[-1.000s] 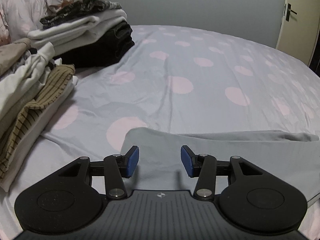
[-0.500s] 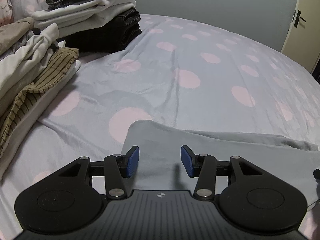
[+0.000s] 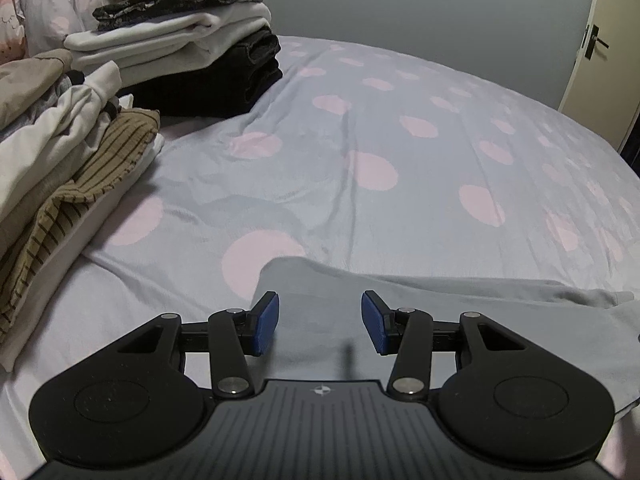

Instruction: Fold clothes

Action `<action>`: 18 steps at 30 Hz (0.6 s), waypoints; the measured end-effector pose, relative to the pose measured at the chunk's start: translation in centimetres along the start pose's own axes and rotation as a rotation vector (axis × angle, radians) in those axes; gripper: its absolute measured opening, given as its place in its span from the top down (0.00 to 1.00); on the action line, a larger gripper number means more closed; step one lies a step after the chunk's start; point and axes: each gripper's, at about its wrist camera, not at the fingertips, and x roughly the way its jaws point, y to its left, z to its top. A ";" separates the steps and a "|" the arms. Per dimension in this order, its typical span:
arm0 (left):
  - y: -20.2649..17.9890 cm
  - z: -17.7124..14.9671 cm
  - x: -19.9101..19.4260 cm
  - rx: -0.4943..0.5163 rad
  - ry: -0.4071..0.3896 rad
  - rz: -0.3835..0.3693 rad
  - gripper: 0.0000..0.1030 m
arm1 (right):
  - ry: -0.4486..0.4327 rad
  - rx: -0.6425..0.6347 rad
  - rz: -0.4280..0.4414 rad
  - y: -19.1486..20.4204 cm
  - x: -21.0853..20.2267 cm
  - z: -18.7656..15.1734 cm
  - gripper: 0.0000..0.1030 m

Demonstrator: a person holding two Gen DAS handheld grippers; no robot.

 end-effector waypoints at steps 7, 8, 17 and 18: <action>2.3 1.2 -1.0 -0.067 -0.003 -0.041 0.47 | -0.030 -0.043 0.030 3.9 -2.6 0.7 0.79; 2.6 1.3 -1.1 -0.078 -0.003 -0.048 0.47 | -0.033 -0.051 0.031 4.6 -2.9 0.7 0.79; 6.1 2.7 -2.7 -0.165 -0.016 -0.101 0.55 | -0.060 -0.196 0.069 13.3 -4.9 -0.4 0.79; 6.5 2.8 -2.7 -0.178 -0.015 -0.105 0.55 | -0.060 -0.209 0.073 14.3 -5.0 -0.7 0.79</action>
